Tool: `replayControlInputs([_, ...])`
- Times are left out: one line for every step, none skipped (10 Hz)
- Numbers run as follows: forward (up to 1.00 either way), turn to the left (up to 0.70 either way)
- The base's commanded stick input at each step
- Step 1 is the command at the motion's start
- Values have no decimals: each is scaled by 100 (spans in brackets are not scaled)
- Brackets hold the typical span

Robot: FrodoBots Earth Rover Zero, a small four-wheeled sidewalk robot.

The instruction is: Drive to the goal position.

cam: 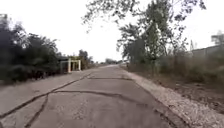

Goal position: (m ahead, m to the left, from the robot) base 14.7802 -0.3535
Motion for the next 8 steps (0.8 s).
replayControlInputs([85, 0])
replayControlInputs([85, 0])
replayControlInputs([85, 0])
replayControlInputs([85, 0])
replayControlInputs([85, 0])
replayControlInputs([85, 0])
replayControlInputs([85, 0])
replayControlInputs([85, 0])
